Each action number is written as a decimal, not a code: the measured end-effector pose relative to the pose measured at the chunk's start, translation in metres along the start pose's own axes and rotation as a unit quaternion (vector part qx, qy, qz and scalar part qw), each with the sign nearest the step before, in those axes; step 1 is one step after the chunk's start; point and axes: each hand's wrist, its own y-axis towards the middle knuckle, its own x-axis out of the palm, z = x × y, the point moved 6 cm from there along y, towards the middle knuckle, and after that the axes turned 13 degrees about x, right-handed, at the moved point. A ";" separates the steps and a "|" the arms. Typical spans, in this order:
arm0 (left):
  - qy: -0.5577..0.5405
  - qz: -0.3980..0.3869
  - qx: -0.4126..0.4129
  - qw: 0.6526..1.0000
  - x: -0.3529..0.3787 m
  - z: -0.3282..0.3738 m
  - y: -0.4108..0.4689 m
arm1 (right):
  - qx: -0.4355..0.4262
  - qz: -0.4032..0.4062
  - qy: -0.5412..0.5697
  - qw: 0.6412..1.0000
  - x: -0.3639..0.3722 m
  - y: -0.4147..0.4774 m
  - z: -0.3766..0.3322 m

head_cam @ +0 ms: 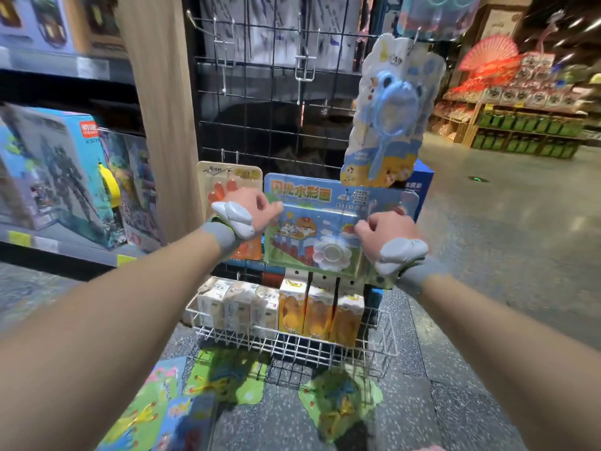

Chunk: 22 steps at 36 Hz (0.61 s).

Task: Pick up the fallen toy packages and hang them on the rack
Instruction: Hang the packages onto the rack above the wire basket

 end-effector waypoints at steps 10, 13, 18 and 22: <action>0.029 -0.209 -0.042 0.977 0.072 -0.059 -0.092 | -0.020 -0.232 -0.081 0.969 0.122 -0.077 -0.037; 0.081 -0.260 -0.036 0.962 0.085 -0.066 -0.107 | -0.041 -0.250 -0.097 0.962 0.142 -0.084 -0.041; 0.178 -0.347 -0.043 0.920 0.118 -0.093 -0.156 | -0.038 -0.299 -0.103 0.948 0.198 -0.117 -0.042; 0.175 -0.413 -0.037 0.893 0.136 -0.106 -0.183 | -0.053 -0.350 -0.114 0.928 0.226 -0.137 -0.037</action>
